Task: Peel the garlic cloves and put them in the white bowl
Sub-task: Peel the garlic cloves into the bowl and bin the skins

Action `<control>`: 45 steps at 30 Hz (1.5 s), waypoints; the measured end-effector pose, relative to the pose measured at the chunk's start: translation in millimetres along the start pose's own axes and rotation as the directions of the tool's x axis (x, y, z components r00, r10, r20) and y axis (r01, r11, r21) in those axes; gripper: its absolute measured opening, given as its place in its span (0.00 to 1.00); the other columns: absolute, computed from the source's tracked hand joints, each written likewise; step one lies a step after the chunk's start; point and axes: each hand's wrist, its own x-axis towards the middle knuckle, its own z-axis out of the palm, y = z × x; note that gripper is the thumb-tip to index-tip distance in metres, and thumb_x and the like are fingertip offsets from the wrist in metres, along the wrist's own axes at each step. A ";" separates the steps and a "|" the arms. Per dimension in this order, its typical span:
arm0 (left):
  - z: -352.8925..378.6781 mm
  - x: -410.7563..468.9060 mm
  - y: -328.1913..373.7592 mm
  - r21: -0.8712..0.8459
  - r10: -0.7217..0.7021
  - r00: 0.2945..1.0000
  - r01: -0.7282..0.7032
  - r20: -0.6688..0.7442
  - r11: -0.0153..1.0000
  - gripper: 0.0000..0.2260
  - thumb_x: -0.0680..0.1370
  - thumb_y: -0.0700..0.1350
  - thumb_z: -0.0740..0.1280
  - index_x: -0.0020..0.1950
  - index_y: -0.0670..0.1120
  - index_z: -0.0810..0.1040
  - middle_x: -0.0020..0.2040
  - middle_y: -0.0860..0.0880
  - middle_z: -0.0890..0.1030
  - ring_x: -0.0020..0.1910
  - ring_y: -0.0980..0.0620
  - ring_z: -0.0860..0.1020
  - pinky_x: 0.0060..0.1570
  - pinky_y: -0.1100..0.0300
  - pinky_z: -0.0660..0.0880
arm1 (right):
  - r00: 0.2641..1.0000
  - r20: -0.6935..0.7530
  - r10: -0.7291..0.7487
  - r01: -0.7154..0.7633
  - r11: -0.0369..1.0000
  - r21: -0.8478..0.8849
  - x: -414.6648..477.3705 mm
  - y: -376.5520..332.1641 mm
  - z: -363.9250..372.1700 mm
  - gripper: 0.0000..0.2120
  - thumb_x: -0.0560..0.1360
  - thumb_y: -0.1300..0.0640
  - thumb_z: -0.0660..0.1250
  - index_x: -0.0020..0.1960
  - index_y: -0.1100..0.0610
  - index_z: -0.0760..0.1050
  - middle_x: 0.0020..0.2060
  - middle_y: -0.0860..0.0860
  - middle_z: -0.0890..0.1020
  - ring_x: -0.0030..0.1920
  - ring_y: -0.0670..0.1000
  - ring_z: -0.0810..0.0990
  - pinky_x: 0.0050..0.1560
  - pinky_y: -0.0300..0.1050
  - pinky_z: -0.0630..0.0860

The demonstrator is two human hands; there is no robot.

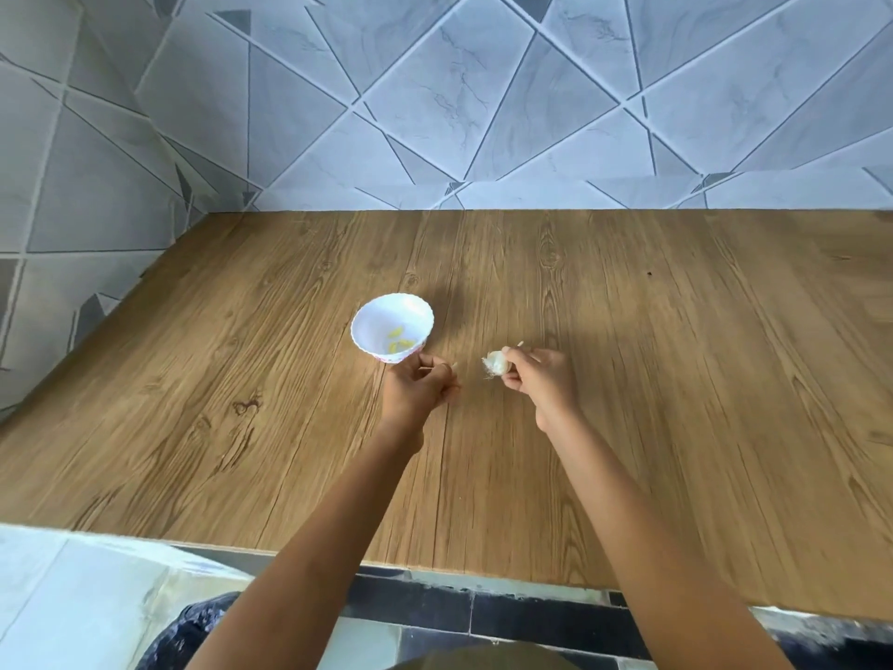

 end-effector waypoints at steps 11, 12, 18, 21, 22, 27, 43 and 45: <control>-17.9 -22.9 -8.3 0.216 -0.053 0.998 0.059 -0.036 0.975 0.05 0.76 0.36 0.67 0.43 0.37 0.81 0.35 0.44 0.81 0.33 0.51 0.78 0.41 0.57 0.77 | 0.978 0.151 -0.143 0.204 0.801 -0.563 18.9 3.1 -0.8 0.18 0.73 0.48 0.70 0.34 0.63 0.75 0.29 0.53 0.78 0.33 0.53 0.75 0.32 0.41 0.66; -20.2 -25.9 -8.2 0.225 -0.044 0.998 0.051 -0.036 0.973 0.05 0.76 0.36 0.67 0.43 0.37 0.81 0.35 0.44 0.80 0.33 0.51 0.77 0.40 0.57 0.76 | 0.980 0.123 -0.157 0.199 0.807 -0.555 15.6 1.9 -3.3 0.19 0.74 0.48 0.69 0.33 0.61 0.72 0.29 0.51 0.76 0.35 0.53 0.75 0.31 0.41 0.65; -36.6 -37.6 -8.9 0.252 -0.010 1.000 0.008 0.008 0.968 0.07 0.75 0.35 0.69 0.42 0.46 0.83 0.37 0.49 0.82 0.37 0.56 0.79 0.42 0.62 0.78 | 0.930 0.032 -0.367 0.320 0.763 -0.562 -32.4 21.3 -19.7 0.08 0.76 0.55 0.65 0.49 0.58 0.79 0.44 0.51 0.83 0.42 0.52 0.81 0.37 0.41 0.70; -47.7 -42.6 -10.0 0.271 0.001 1.000 -0.009 0.030 0.962 0.06 0.74 0.35 0.70 0.43 0.45 0.82 0.37 0.46 0.82 0.39 0.52 0.81 0.45 0.59 0.79 | 0.840 0.118 -0.529 0.483 0.631 -0.607 -62.8 42.2 -14.9 0.06 0.74 0.56 0.68 0.49 0.56 0.79 0.41 0.50 0.84 0.39 0.52 0.82 0.36 0.45 0.76; -51.4 -43.4 -10.8 0.289 0.000 0.999 -0.013 0.044 0.957 0.05 0.74 0.35 0.70 0.43 0.45 0.82 0.37 0.46 0.82 0.39 0.51 0.80 0.45 0.58 0.79 | 0.791 0.164 -0.590 0.557 0.582 -0.592 -70.1 48.5 -11.9 0.06 0.73 0.57 0.68 0.49 0.57 0.79 0.41 0.51 0.84 0.39 0.54 0.82 0.36 0.47 0.78; -67.3 -43.8 -10.8 0.450 -0.141 0.965 0.028 0.220 0.892 0.04 0.73 0.38 0.72 0.47 0.42 0.83 0.39 0.48 0.83 0.38 0.57 0.80 0.41 0.67 0.77 | 0.728 0.415 -0.546 0.656 0.379 -0.653 -91.0 75.1 2.2 0.22 0.76 0.50 0.56 0.62 0.62 0.76 0.61 0.59 0.78 0.63 0.60 0.76 0.62 0.58 0.73; -57.5 -21.7 -6.8 0.724 -0.285 0.917 -0.005 0.278 0.689 0.02 0.73 0.36 0.71 0.43 0.37 0.80 0.38 0.43 0.82 0.37 0.52 0.82 0.44 0.57 0.81 | 0.812 0.458 -0.361 0.560 0.265 -0.785 -99.4 74.3 3.8 0.34 0.77 0.41 0.40 0.75 0.59 0.59 0.75 0.55 0.58 0.76 0.53 0.51 0.73 0.46 0.44; -53.8 -20.8 -9.8 0.793 -0.216 0.939 -0.086 0.266 0.603 0.03 0.72 0.38 0.73 0.43 0.38 0.81 0.39 0.44 0.84 0.40 0.50 0.83 0.49 0.51 0.81 | 0.817 0.459 -0.348 0.556 0.269 -0.786 -100.4 73.1 4.2 0.34 0.77 0.41 0.39 0.75 0.59 0.59 0.75 0.55 0.58 0.76 0.53 0.52 0.73 0.46 0.44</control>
